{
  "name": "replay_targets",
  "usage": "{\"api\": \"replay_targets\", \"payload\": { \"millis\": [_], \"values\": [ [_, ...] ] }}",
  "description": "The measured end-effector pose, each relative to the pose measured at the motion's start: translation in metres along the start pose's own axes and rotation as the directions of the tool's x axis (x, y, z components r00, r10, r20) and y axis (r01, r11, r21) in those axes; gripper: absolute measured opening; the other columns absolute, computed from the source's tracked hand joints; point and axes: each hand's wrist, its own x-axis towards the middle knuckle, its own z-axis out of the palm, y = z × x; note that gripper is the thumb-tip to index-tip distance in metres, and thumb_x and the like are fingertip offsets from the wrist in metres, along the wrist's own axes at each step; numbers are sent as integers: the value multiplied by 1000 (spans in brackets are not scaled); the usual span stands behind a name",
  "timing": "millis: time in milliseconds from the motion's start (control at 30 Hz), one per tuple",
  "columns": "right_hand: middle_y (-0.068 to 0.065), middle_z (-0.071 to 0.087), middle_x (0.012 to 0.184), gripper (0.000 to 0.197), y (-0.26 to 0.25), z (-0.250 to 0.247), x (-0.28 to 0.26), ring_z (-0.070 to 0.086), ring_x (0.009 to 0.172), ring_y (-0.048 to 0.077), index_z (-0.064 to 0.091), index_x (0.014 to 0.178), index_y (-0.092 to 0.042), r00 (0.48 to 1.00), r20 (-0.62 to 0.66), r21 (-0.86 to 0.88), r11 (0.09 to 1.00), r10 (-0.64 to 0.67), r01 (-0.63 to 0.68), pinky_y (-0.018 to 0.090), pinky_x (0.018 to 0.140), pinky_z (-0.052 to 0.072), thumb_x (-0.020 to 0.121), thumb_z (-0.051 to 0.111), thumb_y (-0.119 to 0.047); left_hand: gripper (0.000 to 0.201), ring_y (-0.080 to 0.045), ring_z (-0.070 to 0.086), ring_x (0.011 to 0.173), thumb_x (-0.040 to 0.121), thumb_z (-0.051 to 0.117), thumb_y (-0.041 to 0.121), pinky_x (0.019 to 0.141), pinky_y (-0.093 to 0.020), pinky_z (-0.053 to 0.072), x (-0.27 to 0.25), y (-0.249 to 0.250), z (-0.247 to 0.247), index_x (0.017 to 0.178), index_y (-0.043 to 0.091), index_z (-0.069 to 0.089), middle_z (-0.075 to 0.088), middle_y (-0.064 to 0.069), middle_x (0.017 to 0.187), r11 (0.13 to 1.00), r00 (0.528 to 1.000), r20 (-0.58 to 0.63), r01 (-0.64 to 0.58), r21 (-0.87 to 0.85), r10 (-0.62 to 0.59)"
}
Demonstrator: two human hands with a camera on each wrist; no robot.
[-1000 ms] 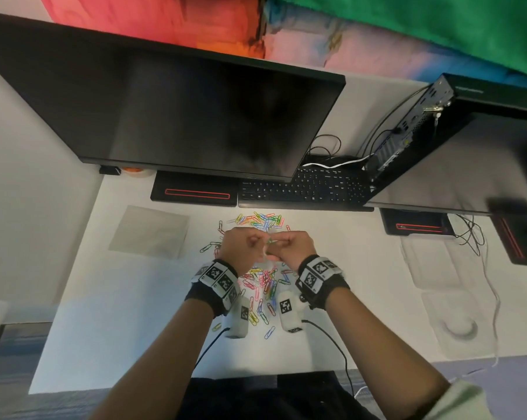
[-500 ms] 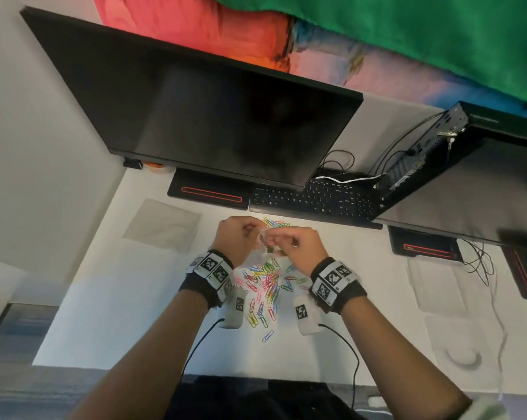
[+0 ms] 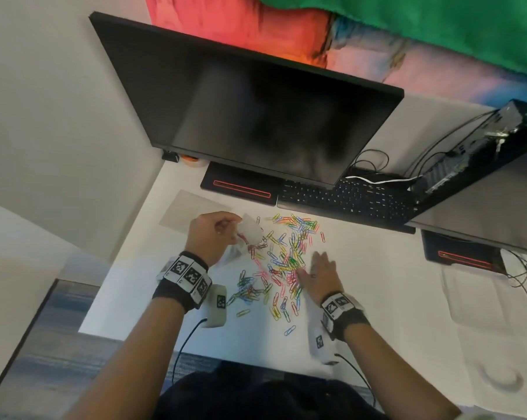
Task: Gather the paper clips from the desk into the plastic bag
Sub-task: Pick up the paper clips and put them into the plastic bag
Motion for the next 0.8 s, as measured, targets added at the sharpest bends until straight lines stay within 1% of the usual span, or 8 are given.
{"api": "replay_targets", "payload": {
  "millis": [167,267,367,467,567,633,733,800],
  "values": [
    [5,15,159,66,-29,15,-4,15,145,40,23,150,-29,979,-10,-211,957,-205,198,47,115,23,93,53,-44,19,-24,73,64,91,60,5,77,-36,62,-7,-10,-1,91,18,74,73,-8,72,997,997,19,75,17,-75],
    [7,47,138,55,-31,17,2,46,124,33,46,136,-21,936,-54,-364,880,-348,306,37,102,45,85,64,-14,17,-19,72,62,92,60,9,78,-35,62,-11,-11,4,94,17,75,73,-3,68,996,995,35,90,24,-91],
    [7,62,119,45,-26,10,12,59,108,27,63,122,-14,921,-48,-366,865,-386,343,31,94,51,79,68,-1,15,-14,72,61,91,62,17,79,-34,61,-10,-11,10,86,21,76,72,1,61,996,995,67,66,59,-70],
    [4,71,101,23,-24,-7,17,67,88,19,75,102,-14,954,-136,-157,957,-267,245,25,88,54,86,62,-3,19,-11,70,60,91,65,22,79,-32,61,-11,-11,18,75,21,76,71,3,58,995,993,102,53,86,-61],
    [-1,76,86,12,-25,-34,13,70,73,14,79,89,-18,994,-109,294,955,-4,36,20,70,57,80,75,-12,17,-13,71,61,91,66,23,79,-33,61,-11,-11,25,79,19,78,72,2,60,996,990,114,74,55,-79],
    [3,76,92,21,-34,-52,5,72,78,14,77,96,-16,997,49,612,787,61,-78,16,64,55,76,80,-13,17,-13,71,59,92,65,23,77,-32,61,-12,-10,28,82,19,78,73,1,61,996,988,126,81,46,-87],
    [15,73,103,29,-63,-70,-10,72,92,22,70,106,-4,971,213,883,446,-111,-143,21,78,58,78,73,1,18,-12,71,56,93,63,24,76,-30,61,-11,-8,32,83,21,77,73,1,60,995,985,147,77,67,-86],
    [15,73,102,29,-84,-73,-15,71,95,24,68,108,0,952,233,899,418,-201,-132,25,84,57,80,70,3,19,-13,71,57,94,62,24,74,-32,62,-10,-6,36,83,20,77,73,1,61,994,982,169,68,80,-81]
  ]
}}
